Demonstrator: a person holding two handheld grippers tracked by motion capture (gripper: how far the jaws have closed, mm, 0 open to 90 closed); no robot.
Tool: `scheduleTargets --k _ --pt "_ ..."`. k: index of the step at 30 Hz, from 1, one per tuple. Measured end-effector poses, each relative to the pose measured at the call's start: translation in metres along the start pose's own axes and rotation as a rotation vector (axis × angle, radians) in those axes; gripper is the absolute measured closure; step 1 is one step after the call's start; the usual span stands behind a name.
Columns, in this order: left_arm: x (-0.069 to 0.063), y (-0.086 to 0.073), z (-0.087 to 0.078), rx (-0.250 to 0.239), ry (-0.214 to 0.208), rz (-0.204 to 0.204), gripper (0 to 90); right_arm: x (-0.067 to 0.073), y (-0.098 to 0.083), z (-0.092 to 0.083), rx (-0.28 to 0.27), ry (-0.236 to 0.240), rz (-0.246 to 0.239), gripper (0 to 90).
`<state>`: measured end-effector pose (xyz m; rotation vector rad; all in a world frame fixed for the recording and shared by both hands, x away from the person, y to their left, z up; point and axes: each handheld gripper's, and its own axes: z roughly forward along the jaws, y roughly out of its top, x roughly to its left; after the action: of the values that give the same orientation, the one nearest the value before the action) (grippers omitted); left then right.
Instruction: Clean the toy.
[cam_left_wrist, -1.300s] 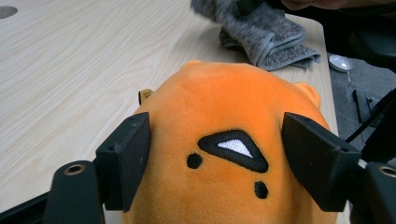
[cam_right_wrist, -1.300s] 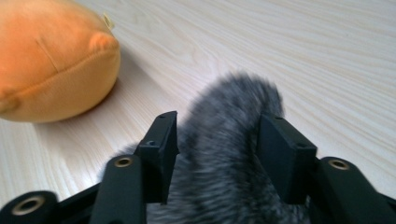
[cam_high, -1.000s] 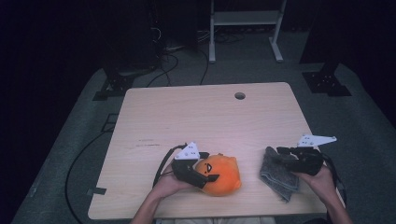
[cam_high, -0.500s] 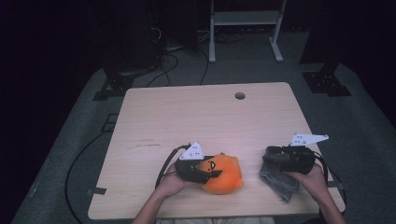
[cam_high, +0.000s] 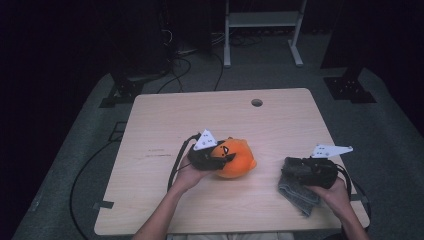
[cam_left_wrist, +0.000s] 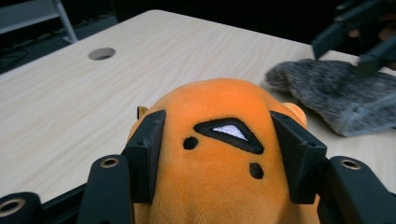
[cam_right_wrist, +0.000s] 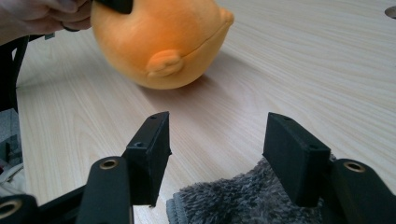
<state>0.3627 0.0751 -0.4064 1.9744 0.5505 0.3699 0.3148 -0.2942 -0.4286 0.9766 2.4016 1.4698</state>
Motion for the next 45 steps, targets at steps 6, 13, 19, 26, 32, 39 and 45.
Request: scheduleTargets --k 6,13,19,26,32,39,45 --pt "0.011 -0.002 0.011 0.003 0.032 -0.038 39.8 0.000 0.000 0.002 0.003 0.004 -0.006 39.1" --pt "0.017 -0.011 0.004 -0.014 0.018 -0.123 19.7 0.001 -0.001 0.006 0.018 0.012 -0.002 38.6" --pt "0.016 -0.009 -0.012 -0.017 0.032 -0.108 15.1 0.003 0.000 0.008 0.025 0.010 -0.009 38.3" --pt "0.015 -0.014 -0.026 -0.020 0.058 -0.102 12.6 0.005 0.001 0.012 0.028 0.009 -0.015 37.3" --pt "0.013 -0.018 -0.038 -0.035 0.066 -0.110 11.9 0.007 0.002 0.014 0.027 0.010 -0.018 37.3" --pt "0.014 -0.027 -0.047 -0.034 0.086 -0.121 11.6 0.008 0.002 0.014 0.024 0.006 -0.019 37.0" --pt "0.014 -0.035 -0.057 -0.047 0.099 -0.136 11.6 0.007 0.001 0.011 0.014 -0.002 -0.015 37.0"
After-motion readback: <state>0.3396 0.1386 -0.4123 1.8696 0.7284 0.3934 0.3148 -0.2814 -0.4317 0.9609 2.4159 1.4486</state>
